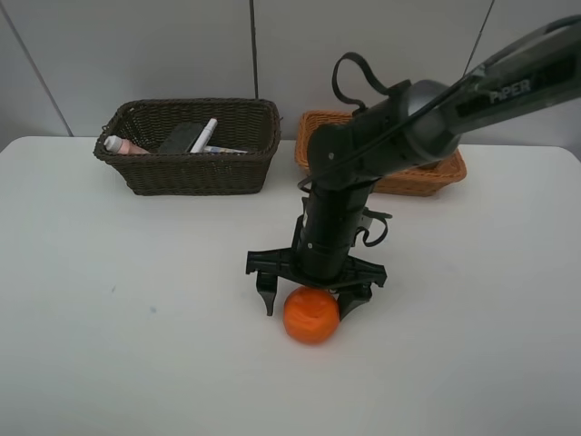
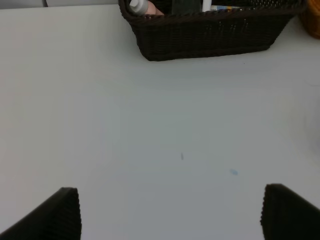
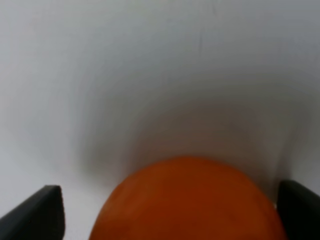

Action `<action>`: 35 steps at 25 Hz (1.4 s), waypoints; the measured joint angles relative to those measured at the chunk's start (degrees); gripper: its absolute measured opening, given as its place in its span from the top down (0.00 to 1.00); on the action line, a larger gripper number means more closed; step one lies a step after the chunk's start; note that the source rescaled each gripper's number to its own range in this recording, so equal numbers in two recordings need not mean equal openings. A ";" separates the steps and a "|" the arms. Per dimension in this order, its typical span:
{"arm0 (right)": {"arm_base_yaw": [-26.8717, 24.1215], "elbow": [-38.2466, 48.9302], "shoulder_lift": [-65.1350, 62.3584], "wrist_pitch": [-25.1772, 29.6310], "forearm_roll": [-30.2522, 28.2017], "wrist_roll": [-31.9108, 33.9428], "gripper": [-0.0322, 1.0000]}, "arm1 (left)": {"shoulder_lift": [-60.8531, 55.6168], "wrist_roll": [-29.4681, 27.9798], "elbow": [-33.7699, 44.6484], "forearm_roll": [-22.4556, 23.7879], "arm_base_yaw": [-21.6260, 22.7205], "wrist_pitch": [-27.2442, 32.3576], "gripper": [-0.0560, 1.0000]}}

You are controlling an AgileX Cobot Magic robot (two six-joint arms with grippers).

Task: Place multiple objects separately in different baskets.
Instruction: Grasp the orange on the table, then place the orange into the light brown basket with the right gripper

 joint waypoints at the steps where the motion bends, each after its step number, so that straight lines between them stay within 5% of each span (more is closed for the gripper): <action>1: 0.00 0.00 0.00 0.18 0.00 0.00 0.04 | 0.00 0.00 0.00 0.00 0.00 0.00 0.06; 10: 0.00 0.00 0.00 2.42 0.00 -0.21 0.41 | 0.00 0.00 0.00 0.00 0.00 0.00 0.06; 19: 0.00 -0.54 -1.50 4.68 0.00 -3.64 0.41 | 0.00 0.00 0.00 0.00 0.00 0.00 0.06; 24: -0.80 -9.45 -6.76 10.23 -3.19 -7.32 0.41 | 0.00 0.00 0.00 0.00 0.00 0.00 0.06; 29: -7.45 -21.74 -6.73 15.43 -10.61 -12.29 0.41 | 0.00 0.00 0.00 0.00 0.00 0.00 0.06; 35: -18.23 -33.68 1.04 12.83 -9.07 -21.07 0.41 | 0.00 0.00 0.00 0.00 0.00 0.00 0.06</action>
